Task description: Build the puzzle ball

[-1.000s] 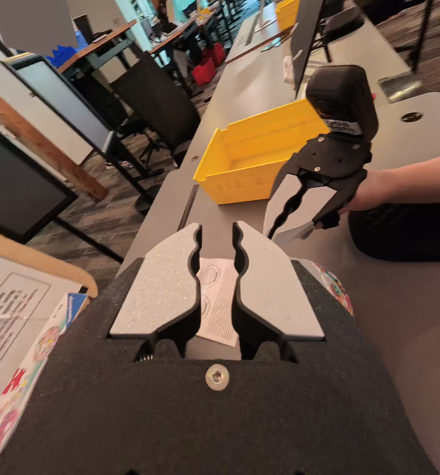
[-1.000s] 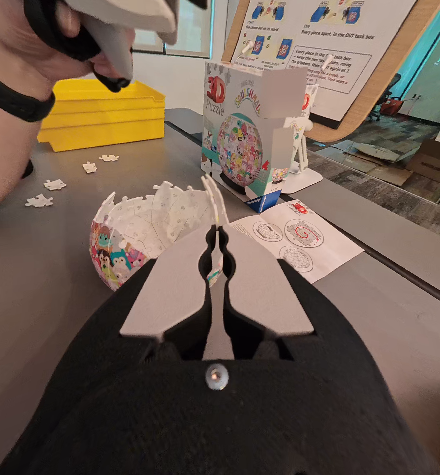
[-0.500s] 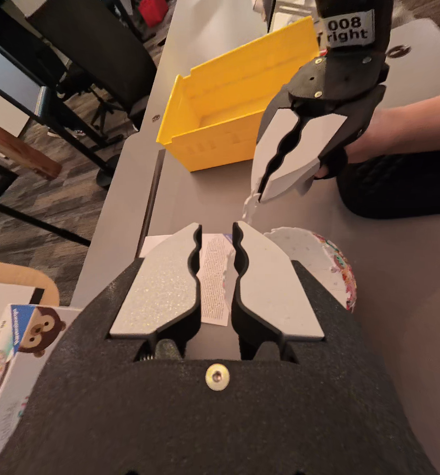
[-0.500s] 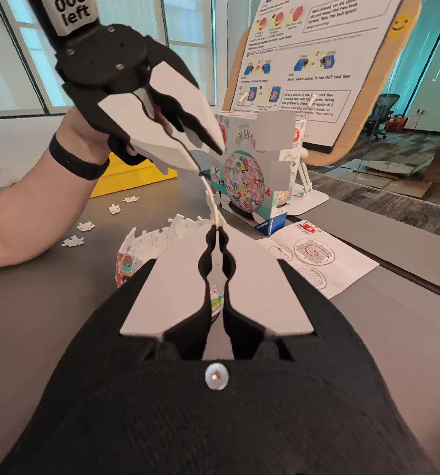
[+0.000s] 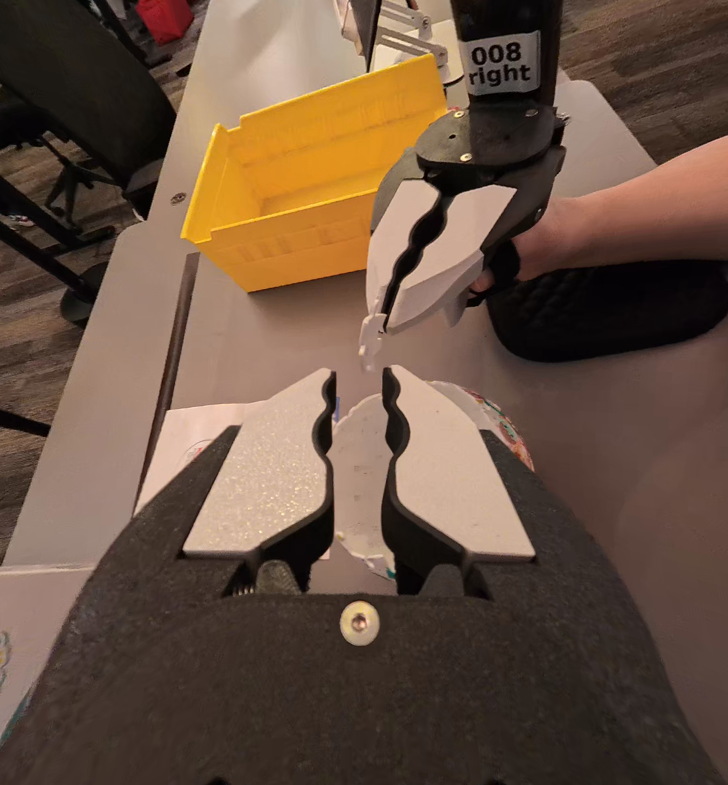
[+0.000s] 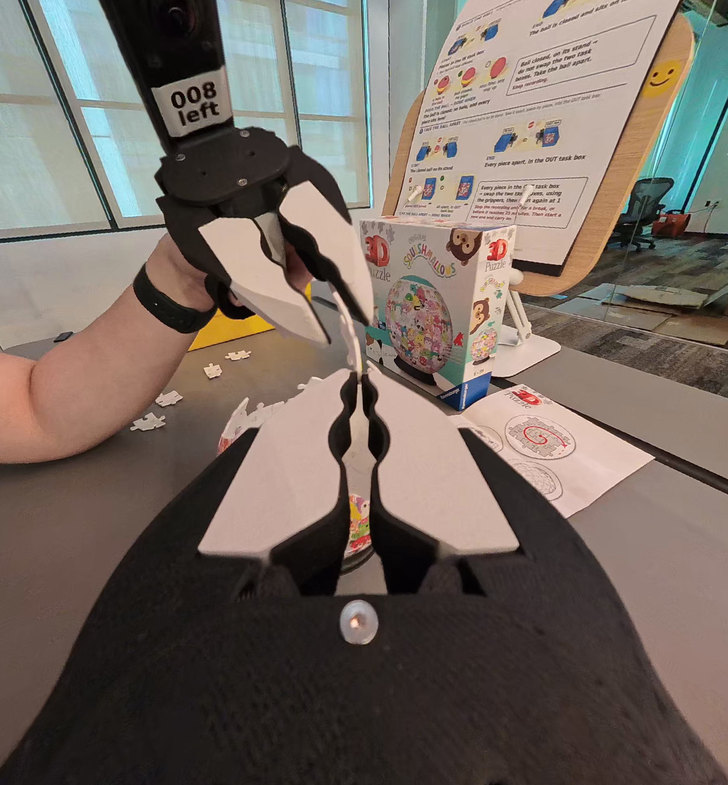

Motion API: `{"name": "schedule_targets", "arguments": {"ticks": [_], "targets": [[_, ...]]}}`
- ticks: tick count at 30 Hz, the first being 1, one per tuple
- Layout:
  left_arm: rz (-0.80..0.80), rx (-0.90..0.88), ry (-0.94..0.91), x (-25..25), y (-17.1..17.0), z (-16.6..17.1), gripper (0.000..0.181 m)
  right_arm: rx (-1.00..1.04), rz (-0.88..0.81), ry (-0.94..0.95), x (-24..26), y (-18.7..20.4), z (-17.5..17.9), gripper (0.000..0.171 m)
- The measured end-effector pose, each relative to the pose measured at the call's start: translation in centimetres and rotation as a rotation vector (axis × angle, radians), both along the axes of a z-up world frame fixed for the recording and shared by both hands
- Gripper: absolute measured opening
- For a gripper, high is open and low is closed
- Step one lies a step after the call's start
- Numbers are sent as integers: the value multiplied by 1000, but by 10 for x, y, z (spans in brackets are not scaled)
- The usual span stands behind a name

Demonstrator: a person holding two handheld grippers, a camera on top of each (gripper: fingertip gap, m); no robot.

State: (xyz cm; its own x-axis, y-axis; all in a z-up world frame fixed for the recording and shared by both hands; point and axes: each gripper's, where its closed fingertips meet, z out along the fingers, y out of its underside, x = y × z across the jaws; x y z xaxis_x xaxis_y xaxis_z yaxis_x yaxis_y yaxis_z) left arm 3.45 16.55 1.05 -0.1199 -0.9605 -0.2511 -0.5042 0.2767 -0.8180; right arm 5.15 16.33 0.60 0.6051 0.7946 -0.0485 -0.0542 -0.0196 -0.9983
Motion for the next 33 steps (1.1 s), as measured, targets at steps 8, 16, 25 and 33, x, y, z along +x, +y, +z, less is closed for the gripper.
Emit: {"name": "schedule_targets", "arguments": {"ticks": [8,16,25,33], "targets": [[-57,-63,-27,8,-10,0,3,16,18,-7,-5,-4,2,3],[-51,-61,31,4,-8,-7,2,63,17,-95,-5,-3,-2,15],[-59,8,141,2,-12,-23,2,107,-2,-228,-14,-5,-12,14],[-93,-30,100,5,-18,-17,2,46,60,-188,-14,-9,-11,3]]}}
